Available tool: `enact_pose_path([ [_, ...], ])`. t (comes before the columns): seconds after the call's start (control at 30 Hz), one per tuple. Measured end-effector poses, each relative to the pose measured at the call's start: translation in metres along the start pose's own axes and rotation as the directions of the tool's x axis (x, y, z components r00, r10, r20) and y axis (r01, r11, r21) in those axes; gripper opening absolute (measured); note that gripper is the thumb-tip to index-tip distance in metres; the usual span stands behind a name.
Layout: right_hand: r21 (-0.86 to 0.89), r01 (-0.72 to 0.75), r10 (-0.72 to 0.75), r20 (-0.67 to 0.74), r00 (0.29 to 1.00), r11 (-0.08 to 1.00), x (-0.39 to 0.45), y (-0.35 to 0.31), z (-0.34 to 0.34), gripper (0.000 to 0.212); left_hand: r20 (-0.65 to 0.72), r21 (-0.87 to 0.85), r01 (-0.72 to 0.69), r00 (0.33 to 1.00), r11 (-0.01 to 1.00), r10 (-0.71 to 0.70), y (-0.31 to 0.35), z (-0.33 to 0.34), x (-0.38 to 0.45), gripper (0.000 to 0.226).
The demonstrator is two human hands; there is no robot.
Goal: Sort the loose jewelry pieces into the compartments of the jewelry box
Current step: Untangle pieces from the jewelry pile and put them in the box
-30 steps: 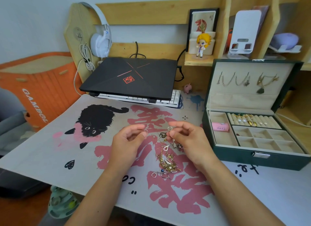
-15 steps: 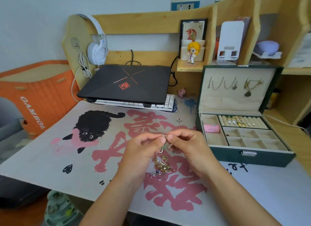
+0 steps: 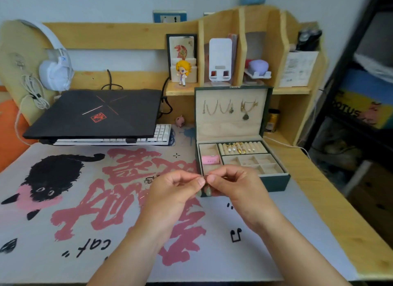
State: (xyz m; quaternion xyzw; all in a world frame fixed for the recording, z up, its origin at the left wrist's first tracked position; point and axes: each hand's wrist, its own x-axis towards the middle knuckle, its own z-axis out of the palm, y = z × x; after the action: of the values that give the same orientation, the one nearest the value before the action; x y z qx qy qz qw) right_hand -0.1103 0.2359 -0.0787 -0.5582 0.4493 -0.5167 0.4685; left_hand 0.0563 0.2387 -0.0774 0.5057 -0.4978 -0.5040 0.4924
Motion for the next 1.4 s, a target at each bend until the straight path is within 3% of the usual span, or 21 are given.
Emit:
enact_pose_path([
  [0.17,-0.084,-0.049,0.046,-0.040,0.998,0.995,-0.008,0.003,-0.014,0.009,0.030,0.073,-0.025,0.999,0.997,0.023,-0.001,0.016,-0.002,0.011],
  [0.3,-0.183,-0.057,0.060,0.010,0.998,0.982,-0.009,-0.002,-0.028,0.012,0.071,0.064,-0.036,0.997,0.997,0.031,0.000,0.023,-0.001,0.006],
  [0.43,-0.456,0.043,-0.005,0.086,0.996,0.889,-0.003,-0.013,-0.041,0.015,0.109,0.103,-0.058,0.993,0.993,0.046,0.000,0.025,-0.001,0.004],
  [0.6,-0.703,0.067,-0.082,0.012,0.997,0.708,0.028,-0.029,-0.071,0.014,-0.121,0.336,-0.143,0.974,0.931,0.193,-0.015,0.005,0.002,0.012],
  [0.7,-0.782,0.073,-0.107,0.009,0.994,0.619,0.047,-0.022,-0.077,0.012,-0.258,0.329,-0.146,0.937,0.933,0.238,-0.025,-0.015,0.007,0.012],
  [0.87,-0.918,0.043,-0.091,0.007,0.996,0.393,0.061,0.005,-0.072,0.014,-0.336,0.284,-0.151,0.909,0.947,0.245,-0.033,-0.033,0.012,0.014],
  [1.27,-0.918,-0.068,-0.017,-0.081,0.997,0.390,0.062,0.001,-0.068,0.020,-0.415,0.273,-0.090,0.887,0.958,0.201,-0.044,-0.075,0.027,0.013],
  [1.4,-0.890,-0.047,-0.181,-0.144,0.973,0.453,0.048,-0.010,-0.051,0.020,-0.355,0.389,-0.099,0.901,0.916,0.248,-0.054,-0.102,0.036,0.020],
])
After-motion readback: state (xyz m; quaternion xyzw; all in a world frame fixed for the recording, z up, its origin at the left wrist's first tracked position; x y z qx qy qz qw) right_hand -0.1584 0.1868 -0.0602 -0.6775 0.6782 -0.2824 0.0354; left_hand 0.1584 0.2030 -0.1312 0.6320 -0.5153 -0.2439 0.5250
